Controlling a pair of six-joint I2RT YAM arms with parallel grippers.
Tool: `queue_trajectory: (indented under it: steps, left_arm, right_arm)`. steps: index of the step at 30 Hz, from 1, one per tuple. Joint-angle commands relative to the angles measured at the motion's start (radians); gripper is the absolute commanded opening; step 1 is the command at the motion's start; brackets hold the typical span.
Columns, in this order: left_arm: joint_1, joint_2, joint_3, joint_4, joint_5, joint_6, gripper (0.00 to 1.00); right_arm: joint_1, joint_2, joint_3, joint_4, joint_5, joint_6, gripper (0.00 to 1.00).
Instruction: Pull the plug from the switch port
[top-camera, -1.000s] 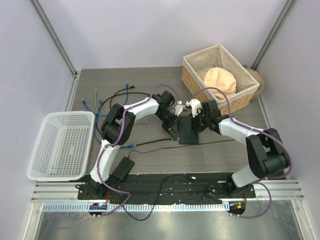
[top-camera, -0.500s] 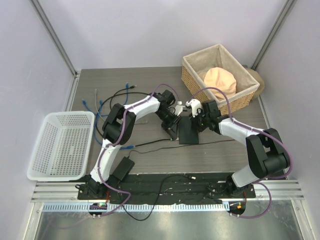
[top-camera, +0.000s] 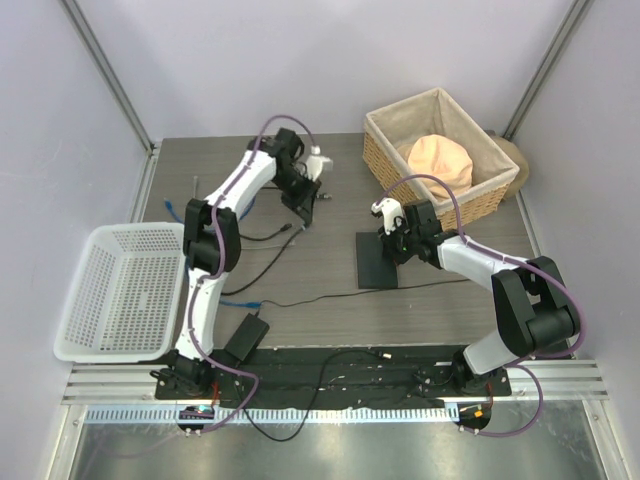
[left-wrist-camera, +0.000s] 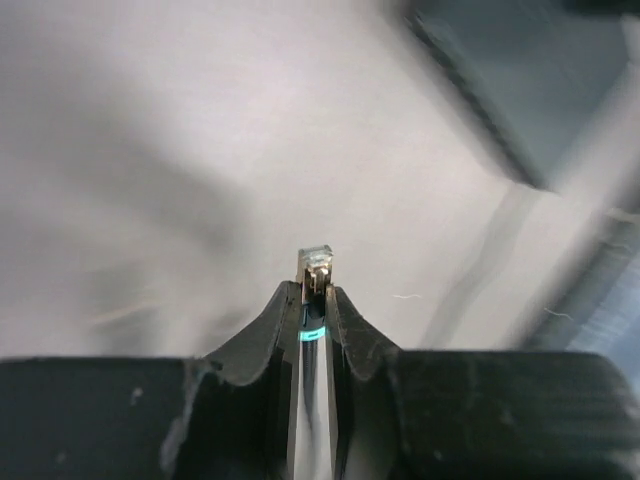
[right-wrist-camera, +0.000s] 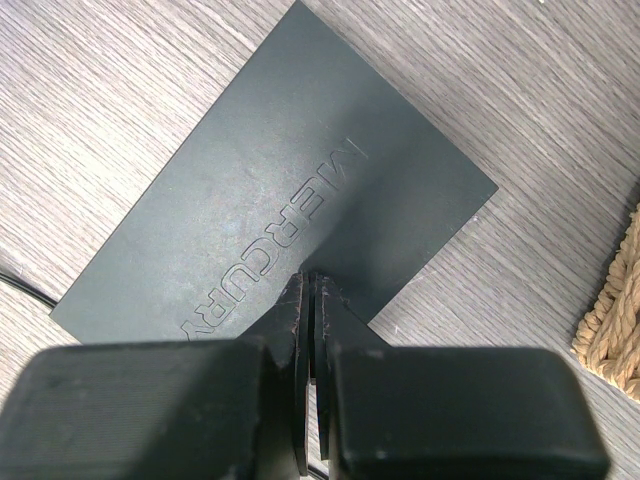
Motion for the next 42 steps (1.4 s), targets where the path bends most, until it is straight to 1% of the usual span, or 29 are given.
queue_trajectory:
  steps: [1, 2, 3, 5, 6, 7, 8, 9, 10, 11, 13, 14, 15, 17, 18, 20, 22, 23, 24, 25, 26, 27, 28, 29, 31, 36, 39, 40, 42]
  left_arm:
    - [0.031, 0.028, 0.223, 0.028, -0.379, 0.11, 0.0]
    - [0.035, 0.034, 0.241, 0.054, -0.448, 0.124, 0.0]
    - [0.038, 0.034, 0.246, 0.139, -0.605, 0.13, 0.0]
    - [0.043, 0.028, 0.231, 0.221, -0.714, 0.144, 0.0]
    - [0.043, 0.027, 0.22, 0.27, -0.752, 0.152, 0.07]
    - [0.044, 0.025, 0.218, 0.278, -0.786, 0.158, 0.22]
    - [0.043, 0.021, 0.22, 0.273, -0.775, 0.159, 0.41]
    - [0.043, 0.01, 0.221, 0.244, -0.745, 0.155, 0.45]
    - [0.041, -0.007, 0.211, 0.23, -0.646, 0.147, 0.47]
    - [0.041, -0.072, 0.188, 0.218, -0.551, 0.138, 0.51]
    - [0.043, -0.169, 0.011, 0.245, -0.352, 0.144, 0.55]
    - [0.04, -0.232, -0.072, 0.265, -0.156, 0.168, 0.57]
    - [0.031, -0.33, -0.234, 0.3, -0.071, 0.216, 0.58]
    - [-0.008, -0.409, -0.375, 0.327, 0.007, 0.266, 0.58]
    - [-0.025, -0.451, -0.478, 0.334, 0.012, 0.297, 0.58]
    - [-0.061, -0.478, -0.571, 0.364, 0.034, 0.299, 0.57]
    - [-0.09, -0.505, -0.702, 0.437, 0.036, 0.288, 0.57]
    - [-0.124, -0.515, -0.789, 0.472, 0.032, 0.282, 0.63]
    - [-0.143, -0.527, -0.839, 0.586, -0.003, 0.259, 0.66]
    - [-0.159, -0.576, -0.899, 0.667, -0.008, 0.197, 0.66]
    - [-0.19, -0.597, -1.008, 0.749, -0.011, 0.173, 0.65]
    - [-0.212, -0.61, -1.036, 0.838, -0.033, 0.164, 0.65]
    - [-0.238, -0.602, -1.049, 0.847, -0.056, 0.159, 0.64]
    - [-0.268, -0.596, -1.064, 0.858, -0.085, 0.114, 0.62]
    - [-0.276, -0.596, -1.093, 0.946, -0.129, 0.064, 0.61]
    - [-0.292, -0.562, -1.111, 0.977, -0.14, 0.058, 0.54]
    - [-0.311, -0.549, -1.133, 1.003, -0.16, 0.078, 0.38]
    - [-0.319, -0.544, -1.138, 1.005, -0.171, 0.087, 0.26]
    - [-0.321, -0.542, -1.139, 0.994, -0.194, 0.11, 0.15]
  right_arm:
    - [-0.003, 0.039, -0.045, -0.129, 0.059, -0.021, 0.01]
    - [-0.003, 0.039, -0.045, -0.127, 0.059, -0.021, 0.01]
    - [-0.003, 0.039, -0.046, -0.127, 0.059, -0.021, 0.01]
    - [-0.003, 0.035, -0.049, -0.123, 0.058, -0.021, 0.01]
    - [-0.003, 0.035, -0.049, -0.124, 0.059, -0.02, 0.01]
    - [-0.003, 0.034, -0.051, -0.124, 0.059, -0.02, 0.01]
    - [-0.003, 0.034, -0.052, -0.124, 0.059, -0.021, 0.01]
    - [-0.003, 0.032, -0.051, -0.123, 0.059, -0.021, 0.01]
    - [-0.005, 0.031, -0.052, -0.121, 0.058, -0.02, 0.01]
    - [-0.003, 0.029, -0.054, -0.121, 0.058, -0.02, 0.01]
    - [-0.003, 0.026, -0.057, -0.12, 0.061, -0.021, 0.01]
    - [-0.005, 0.026, -0.059, -0.117, 0.061, -0.023, 0.01]
    - [-0.003, 0.025, -0.06, -0.117, 0.059, -0.024, 0.01]
    - [-0.003, 0.023, -0.063, -0.114, 0.061, -0.026, 0.01]
    - [-0.003, 0.022, -0.063, -0.114, 0.062, -0.024, 0.01]
    - [-0.005, 0.02, -0.065, -0.114, 0.063, -0.023, 0.01]
    - [-0.005, 0.023, -0.063, -0.114, 0.064, -0.024, 0.01]
    - [-0.003, 0.025, -0.062, -0.117, 0.063, -0.024, 0.01]
    - [-0.003, 0.026, -0.059, -0.118, 0.066, -0.024, 0.01]
    - [-0.003, 0.028, -0.059, -0.118, 0.066, -0.024, 0.01]
    - [-0.003, 0.026, -0.057, -0.121, 0.064, -0.027, 0.01]
    - [-0.005, 0.025, -0.057, -0.124, 0.069, -0.026, 0.01]
    - [-0.005, 0.02, -0.057, -0.123, 0.07, -0.027, 0.01]
    - [-0.005, 0.016, -0.059, -0.126, 0.072, -0.027, 0.01]
    - [-0.005, 0.005, -0.063, -0.126, 0.076, -0.031, 0.01]
    - [-0.008, 0.005, -0.065, -0.124, 0.078, -0.035, 0.01]
    - [-0.006, 0.011, -0.063, -0.127, 0.078, -0.037, 0.01]
    - [-0.006, 0.012, -0.062, -0.127, 0.078, -0.035, 0.01]
    - [-0.006, 0.012, -0.063, -0.129, 0.078, -0.035, 0.01]
